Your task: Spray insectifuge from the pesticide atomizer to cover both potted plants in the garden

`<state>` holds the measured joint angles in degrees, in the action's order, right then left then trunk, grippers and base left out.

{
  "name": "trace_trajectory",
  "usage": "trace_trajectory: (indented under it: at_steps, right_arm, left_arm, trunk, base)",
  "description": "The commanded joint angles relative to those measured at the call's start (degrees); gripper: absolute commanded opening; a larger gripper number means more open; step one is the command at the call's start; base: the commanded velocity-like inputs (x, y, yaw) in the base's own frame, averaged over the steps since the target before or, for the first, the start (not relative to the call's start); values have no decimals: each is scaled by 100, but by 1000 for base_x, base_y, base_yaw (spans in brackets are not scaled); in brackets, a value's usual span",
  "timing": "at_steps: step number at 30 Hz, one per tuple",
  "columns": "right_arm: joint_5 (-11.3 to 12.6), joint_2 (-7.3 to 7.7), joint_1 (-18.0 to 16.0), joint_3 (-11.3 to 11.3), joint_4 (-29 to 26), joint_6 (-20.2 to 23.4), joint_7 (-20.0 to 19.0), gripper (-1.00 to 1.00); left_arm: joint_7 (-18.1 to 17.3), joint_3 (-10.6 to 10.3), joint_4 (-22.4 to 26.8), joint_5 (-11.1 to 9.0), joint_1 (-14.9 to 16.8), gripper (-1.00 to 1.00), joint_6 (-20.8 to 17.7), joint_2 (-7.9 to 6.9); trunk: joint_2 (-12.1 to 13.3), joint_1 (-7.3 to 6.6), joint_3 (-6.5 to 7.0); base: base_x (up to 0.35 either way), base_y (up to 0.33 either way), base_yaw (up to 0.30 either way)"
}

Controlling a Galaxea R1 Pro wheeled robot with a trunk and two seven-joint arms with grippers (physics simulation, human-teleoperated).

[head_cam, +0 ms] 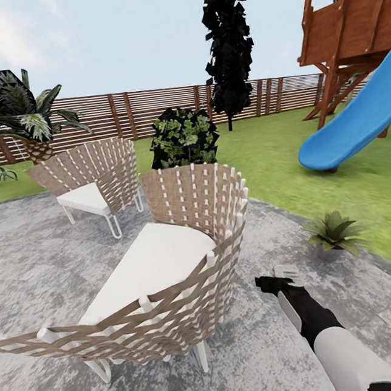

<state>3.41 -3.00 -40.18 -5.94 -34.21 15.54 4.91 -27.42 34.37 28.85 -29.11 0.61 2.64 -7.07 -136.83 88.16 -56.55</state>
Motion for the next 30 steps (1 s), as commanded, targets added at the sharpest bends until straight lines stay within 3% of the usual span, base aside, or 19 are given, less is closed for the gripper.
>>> trace_trajectory:
  at_steps: [1, 6, 10, 18, 20, 22, 23, 26, 27, 28, 29, 30]
  right_arm:
    - [1, 18, -1, -3, -96, 1, 1, 100]
    - [11, 14, -5, -3, -521, 157, 5, 100]
    - [27, 18, -242, -11, -301, 365, 177, 100]
    - [-14, -54, -307, 72, -259, 358, 176, 100]
    - [-26, -83, -307, 210, -239, 368, 130, 100]
    - [-16, -220, -307, 538, -239, 360, 74, 100]
    - [-11, -361, -305, 717, -250, 354, 62, 100]
    - [-11, -700, -291, 1012, -275, 339, 58, 100]
    - [-3, -700, -290, 1202, -277, 337, 56, 100]
    - [43, -700, -294, 1830, -373, 340, 49, 100]
    - [141, -700, -286, 2047, -422, 338, 47, 100]
    - [446, -700, -279, 2425, -447, 331, 52, 100]
  left_arm:
    - [1, 0, 1, 0, 0, -100, 0, 3]
    - [0, -1, 4, 6, 0, -100, 7, 11]
    - [0, 0, 6, 10, 0, -100, 9, 11]
    - [0, -8, 7, 19, 0, -100, 9, 16]
    - [0, -9, 7, 19, 0, -100, 9, 20]
    - [0, -9, 7, 19, 0, -100, 9, 21]
    - [0, -9, 7, 19, 0, -100, 9, 21]
    - [0, -9, 7, 19, 0, -100, 9, 21]
    - [0, -11, 7, 19, 0, -100, 9, 21]
    - [2, -24, 7, 26, 0, -100, 5, 21]
    - [4, -25, 7, 25, 0, -100, 7, 21]
    - [6, -26, 7, 26, 0, -100, 8, 21]
  trunk:
    - [0, 0, 0]
    - [0, 0, 0]
    - [0, 0, 0]
    - [0, 0, 0]
    - [0, 0, 0]
    - [0, 0, 0]
    - [0, 0, 0]
    - [0, 0, 0]
    - [0, 0, 0]
    - [0, 0, 0]
    - [0, 0, 0]
    - [0, 0, 0]
  base:
    - [308, -72, 270]
    - [245, -52, 270]
    - [21, -3, 270]
    - [1, 0, 270]
    - [0, 0, 270]
    - [0, 0, 270]
    - [0, 0, 270]
    - [0, 0, 270]
    - [0, 0, 270]
    - [0, 0, 270]
    - [0, 0, 270]
    - [0, 0, 270]
